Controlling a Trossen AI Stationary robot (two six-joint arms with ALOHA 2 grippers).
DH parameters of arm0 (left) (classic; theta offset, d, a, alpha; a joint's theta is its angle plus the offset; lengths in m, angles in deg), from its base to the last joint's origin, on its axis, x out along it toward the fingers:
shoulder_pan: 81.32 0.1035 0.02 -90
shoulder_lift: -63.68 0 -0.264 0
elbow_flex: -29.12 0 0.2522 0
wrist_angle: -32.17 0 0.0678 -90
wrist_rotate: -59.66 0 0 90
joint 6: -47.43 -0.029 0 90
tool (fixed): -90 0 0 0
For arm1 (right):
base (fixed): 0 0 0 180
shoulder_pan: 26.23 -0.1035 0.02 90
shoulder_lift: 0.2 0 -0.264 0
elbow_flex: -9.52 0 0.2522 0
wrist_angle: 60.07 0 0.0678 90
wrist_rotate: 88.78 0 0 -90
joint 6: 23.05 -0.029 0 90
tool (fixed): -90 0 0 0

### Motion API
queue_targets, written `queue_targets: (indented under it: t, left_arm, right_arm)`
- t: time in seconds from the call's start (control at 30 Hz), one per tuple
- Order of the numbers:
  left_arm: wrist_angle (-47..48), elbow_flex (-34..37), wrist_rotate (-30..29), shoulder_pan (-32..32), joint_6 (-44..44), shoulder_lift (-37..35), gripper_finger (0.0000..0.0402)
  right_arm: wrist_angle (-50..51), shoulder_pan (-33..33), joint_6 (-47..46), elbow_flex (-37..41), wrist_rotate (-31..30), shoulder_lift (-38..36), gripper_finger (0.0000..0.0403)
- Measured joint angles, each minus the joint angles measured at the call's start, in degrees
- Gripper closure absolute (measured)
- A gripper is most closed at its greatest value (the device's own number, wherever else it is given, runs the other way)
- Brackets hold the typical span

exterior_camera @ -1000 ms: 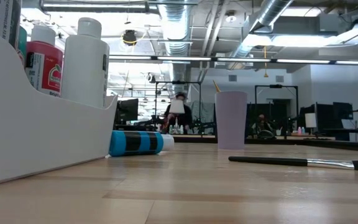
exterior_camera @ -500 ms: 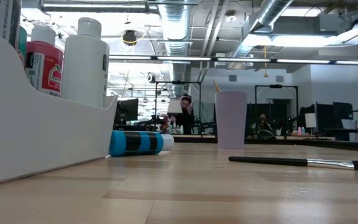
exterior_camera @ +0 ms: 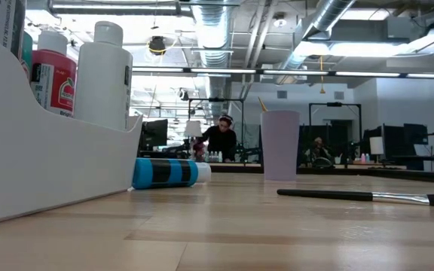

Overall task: Pick & Place Paint Supplies
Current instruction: Put the right black blue paint bottle into the white bin

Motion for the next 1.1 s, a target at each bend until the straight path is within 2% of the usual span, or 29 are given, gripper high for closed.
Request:
queue_targets:
  t: [0.17, 0.43, 0.6, 0.8, 0.93, 1.1]
  left_arm:
    - [0.0, 0.0, 0.1, 0.0, 0.0, 0.0, 0.0295]
    - [-0.1, 0.0, 0.1, 0.0, -0.2, 0.0, 0.0295]
    - [-0.1, 0.0, 0.2, 0.0, -0.7, 0.0, 0.0295]
    - [0.0, 0.0, 0.2, 0.0, -0.4, 0.0, 0.0295]
    - [0.0, 0.0, 0.3, 0.0, 0.3, 0.0, 0.0290]
    - [0.9, 0.0, 0.3, 0.0, 0.7, 0.0, 0.0261]
  right_arm:
    - [0.0, 0.1, 0.0, 0.0, 0.0, 0.0, 0.0179]
    - [0.0, 1.2, 0.0, 0.0, 0.0, 0.0, 0.0192]
    - [0.2, 1.3, 0.0, 0.0, 0.0, 0.0, 0.0215]
    - [0.4, 1.2, 0.0, 0.0, 0.0, 0.0, 0.0274]
    - [0.4, 1.1, -1.0, 0.0, 0.0, 0.0, 0.0275]
    - [1.0, 0.9, -2.7, 0.0, 0.0, 0.0, 0.0275]
